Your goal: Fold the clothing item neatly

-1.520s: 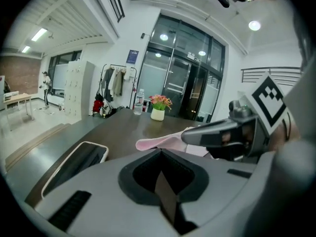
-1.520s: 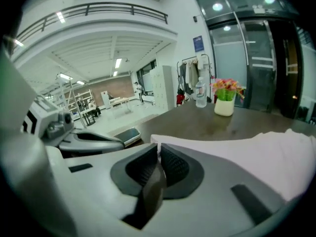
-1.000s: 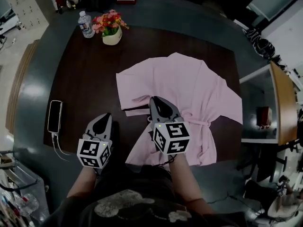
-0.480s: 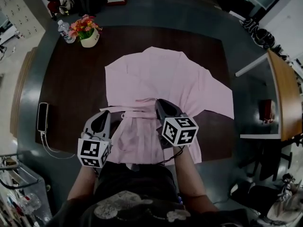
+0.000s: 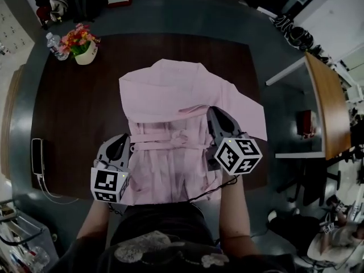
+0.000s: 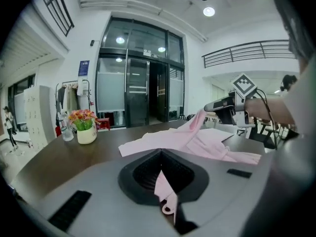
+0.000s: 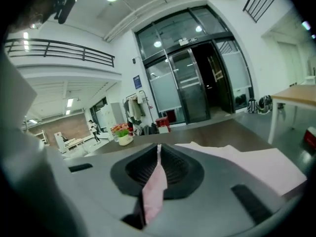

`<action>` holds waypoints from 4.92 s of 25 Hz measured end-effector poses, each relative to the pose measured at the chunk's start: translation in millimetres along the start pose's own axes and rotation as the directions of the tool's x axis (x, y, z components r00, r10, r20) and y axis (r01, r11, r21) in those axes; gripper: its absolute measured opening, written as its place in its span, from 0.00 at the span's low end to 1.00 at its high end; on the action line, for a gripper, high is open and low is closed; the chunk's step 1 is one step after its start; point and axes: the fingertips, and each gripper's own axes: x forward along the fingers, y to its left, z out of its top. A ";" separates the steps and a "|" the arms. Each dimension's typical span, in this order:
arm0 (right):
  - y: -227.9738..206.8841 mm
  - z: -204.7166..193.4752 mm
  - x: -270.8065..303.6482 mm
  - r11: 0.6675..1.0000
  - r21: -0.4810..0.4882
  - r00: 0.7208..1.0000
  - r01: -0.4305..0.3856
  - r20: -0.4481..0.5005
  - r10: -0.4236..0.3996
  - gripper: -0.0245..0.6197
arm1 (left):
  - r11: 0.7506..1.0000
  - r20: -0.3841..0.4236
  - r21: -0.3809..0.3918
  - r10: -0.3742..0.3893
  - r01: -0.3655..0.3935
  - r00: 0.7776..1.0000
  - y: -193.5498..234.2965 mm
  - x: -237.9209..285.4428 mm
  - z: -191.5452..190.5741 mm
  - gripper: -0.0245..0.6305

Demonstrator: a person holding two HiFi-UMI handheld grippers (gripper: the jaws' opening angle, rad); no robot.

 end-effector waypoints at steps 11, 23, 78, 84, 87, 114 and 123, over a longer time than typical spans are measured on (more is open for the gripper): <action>-152.8 -83.6 -35.0 0.972 0.094 0.968 0.216 -0.150 -0.201 0.06 | 1.000 -0.060 0.012 -0.026 0.026 0.998 -43.7 46.0 -6.1 0.05; -96.1 -119.7 -8.2 0.893 -0.401 0.934 -0.202 -0.354 0.052 0.14 | 0.996 -0.061 -0.017 0.090 -0.092 0.994 -107.7 61.7 12.4 0.05; -239.7 -110.4 -203.5 0.859 -0.206 0.857 0.468 -0.130 -0.498 0.07 | 0.994 -0.020 -0.104 -0.047 0.044 0.999 -197.5 1.1 -35.8 0.05; -315.7 -126.7 -275.4 0.810 -0.118 0.799 0.575 -0.131 -0.587 0.07 | 0.989 -0.007 -0.043 -0.140 0.140 0.990 -275.4 33.9 -10.4 0.05; -356.1 -142.1 -293.7 0.813 -0.088 0.798 0.576 -0.155 -0.582 0.07 | 0.984 -0.026 -0.028 -0.178 0.177 0.984 -327.4 58.4 -2.5 0.05; -394.0 -266.8 -158.9 0.984 -0.070 0.945 -0.161 -0.298 0.134 0.22 | 0.997 -0.209 -0.077 0.015 -0.031 0.978 -454.0 224.9 -9.8 0.05; -428.6 -260.4 -158.0 0.990 -0.120 0.939 -0.074 -0.344 0.028 0.10 | 0.990 -0.219 -0.122 0.047 -0.075 0.975 -450.0 208.1 -14.5 0.05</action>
